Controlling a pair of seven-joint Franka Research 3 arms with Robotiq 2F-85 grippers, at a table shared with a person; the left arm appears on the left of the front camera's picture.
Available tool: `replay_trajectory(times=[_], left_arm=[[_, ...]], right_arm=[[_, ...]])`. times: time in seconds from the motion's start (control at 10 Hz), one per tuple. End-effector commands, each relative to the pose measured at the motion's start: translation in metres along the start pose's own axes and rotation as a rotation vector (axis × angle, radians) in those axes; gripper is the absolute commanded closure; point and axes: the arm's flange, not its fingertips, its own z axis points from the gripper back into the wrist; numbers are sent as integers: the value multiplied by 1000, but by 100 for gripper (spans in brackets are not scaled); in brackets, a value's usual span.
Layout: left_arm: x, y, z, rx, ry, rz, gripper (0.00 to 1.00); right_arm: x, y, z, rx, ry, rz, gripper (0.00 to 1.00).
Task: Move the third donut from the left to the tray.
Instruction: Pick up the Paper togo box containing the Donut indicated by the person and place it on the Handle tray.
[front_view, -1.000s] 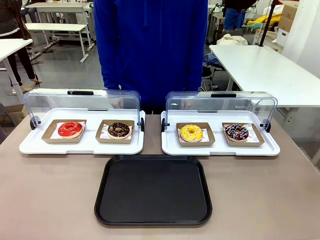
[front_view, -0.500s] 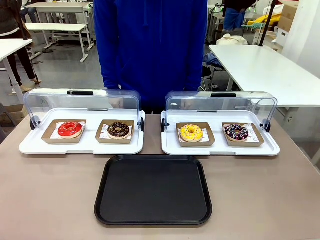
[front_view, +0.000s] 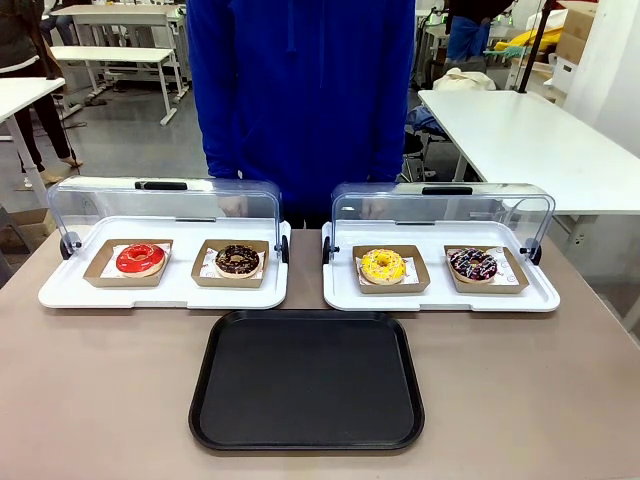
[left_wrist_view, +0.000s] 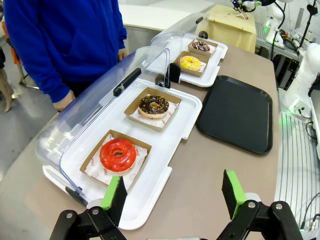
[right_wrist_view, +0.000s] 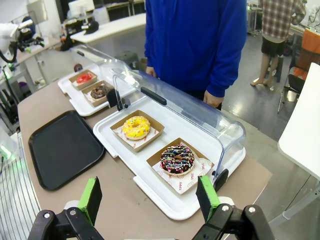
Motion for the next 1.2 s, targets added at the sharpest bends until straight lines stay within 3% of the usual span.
replay_trajectory(times=[0.0,1.1], left_arm=[[2,0,1,-7,-10,-12,0],[2,0,1,-7,-10,-12,0]], right_arm=[[4,-3,0,2,-23,26,0],[4,-3,0,2,-23,26,0]])
